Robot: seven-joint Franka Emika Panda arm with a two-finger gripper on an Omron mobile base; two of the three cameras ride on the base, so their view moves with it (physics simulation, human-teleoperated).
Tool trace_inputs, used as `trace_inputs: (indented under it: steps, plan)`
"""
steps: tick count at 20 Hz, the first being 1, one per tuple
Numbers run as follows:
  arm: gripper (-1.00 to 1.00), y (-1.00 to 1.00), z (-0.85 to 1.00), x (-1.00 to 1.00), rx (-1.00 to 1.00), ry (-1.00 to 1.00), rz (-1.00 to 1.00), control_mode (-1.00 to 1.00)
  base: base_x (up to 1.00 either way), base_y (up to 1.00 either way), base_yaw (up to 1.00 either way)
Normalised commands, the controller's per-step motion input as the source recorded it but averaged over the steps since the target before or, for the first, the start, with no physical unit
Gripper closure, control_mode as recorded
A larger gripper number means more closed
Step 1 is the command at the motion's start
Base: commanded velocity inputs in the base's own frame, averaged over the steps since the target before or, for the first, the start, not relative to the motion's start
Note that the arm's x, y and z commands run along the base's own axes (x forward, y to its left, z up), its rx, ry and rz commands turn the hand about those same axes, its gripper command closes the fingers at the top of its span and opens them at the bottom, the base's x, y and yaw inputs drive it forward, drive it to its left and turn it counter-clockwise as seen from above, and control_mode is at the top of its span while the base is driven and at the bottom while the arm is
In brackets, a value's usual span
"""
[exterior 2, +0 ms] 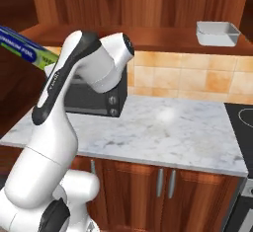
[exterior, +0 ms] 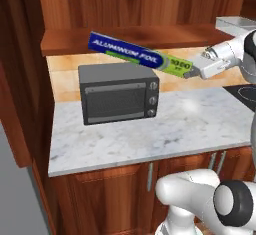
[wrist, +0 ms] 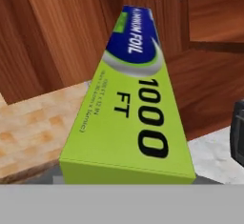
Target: Retrieve the tupperware and aluminum foil from the cabinet and place them on the dining counter near the plate with squash and lemon to prepare for storing leftovers.
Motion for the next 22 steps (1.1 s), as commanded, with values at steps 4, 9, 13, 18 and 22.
trace_inputs:
  steps: [4,9,13,18,22]
  plan:
    - [1.00,0.00,0.00,0.00,0.00,0.00,0.00,1.00,-1.00,0.00,-0.19]
    - [1.00,0.00,0.00,0.00,0.00,0.00,0.00,1.00,-1.00,-0.05,-0.54]
    - [1.00,0.00,0.00,0.00,0.00,0.00,0.00,1.00,-0.85,-0.03,-0.72]
    - [1.00,0.00,0.00,0.00,0.00,0.00,0.00,1.00,-0.14,-0.13,-0.85]
    - [1.00,0.00,0.00,0.00,0.00,0.00,0.00,1.00,0.00,-0.05,-0.90]
